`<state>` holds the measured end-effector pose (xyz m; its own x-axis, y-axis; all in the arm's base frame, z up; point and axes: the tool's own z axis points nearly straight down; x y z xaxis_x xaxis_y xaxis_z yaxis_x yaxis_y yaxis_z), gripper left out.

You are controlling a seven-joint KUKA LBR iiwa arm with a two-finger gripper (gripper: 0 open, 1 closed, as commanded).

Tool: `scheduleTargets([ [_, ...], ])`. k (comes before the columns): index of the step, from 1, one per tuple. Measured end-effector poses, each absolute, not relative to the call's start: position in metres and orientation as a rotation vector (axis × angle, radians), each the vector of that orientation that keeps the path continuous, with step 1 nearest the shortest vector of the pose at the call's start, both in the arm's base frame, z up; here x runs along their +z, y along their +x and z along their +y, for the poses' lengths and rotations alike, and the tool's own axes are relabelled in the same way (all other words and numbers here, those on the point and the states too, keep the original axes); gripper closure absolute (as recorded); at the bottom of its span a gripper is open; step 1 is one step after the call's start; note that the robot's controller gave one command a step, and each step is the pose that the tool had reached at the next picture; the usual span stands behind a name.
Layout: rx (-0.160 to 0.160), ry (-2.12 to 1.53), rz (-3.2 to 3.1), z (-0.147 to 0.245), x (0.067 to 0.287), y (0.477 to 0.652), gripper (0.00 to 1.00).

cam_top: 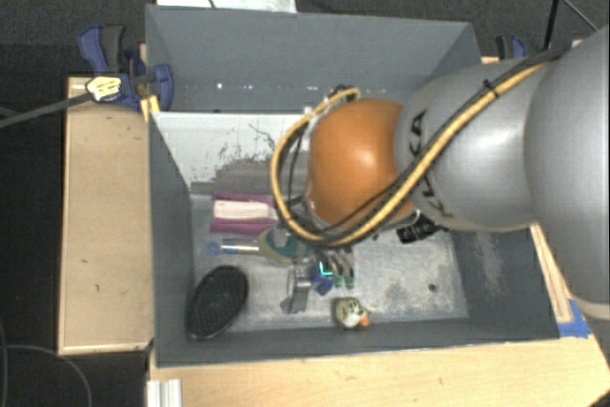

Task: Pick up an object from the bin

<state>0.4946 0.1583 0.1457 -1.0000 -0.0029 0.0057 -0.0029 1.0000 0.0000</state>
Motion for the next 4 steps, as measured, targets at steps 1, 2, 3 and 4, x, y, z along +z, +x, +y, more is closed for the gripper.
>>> scheduleTargets([
  [1, -0.004, 0.629, -3.080, 0.234, 0.085, 0.519, 0.00],
  [2, 0.001, 1.414, -2.808, 0.247, 0.071, 0.493, 0.00],
  [3, -0.001, 1.400, -2.813, 0.247, 0.071, 0.493, 1.00],
  [4, 0.000, 1.412, -2.817, 0.234, 0.257, 0.498, 1.00],
])
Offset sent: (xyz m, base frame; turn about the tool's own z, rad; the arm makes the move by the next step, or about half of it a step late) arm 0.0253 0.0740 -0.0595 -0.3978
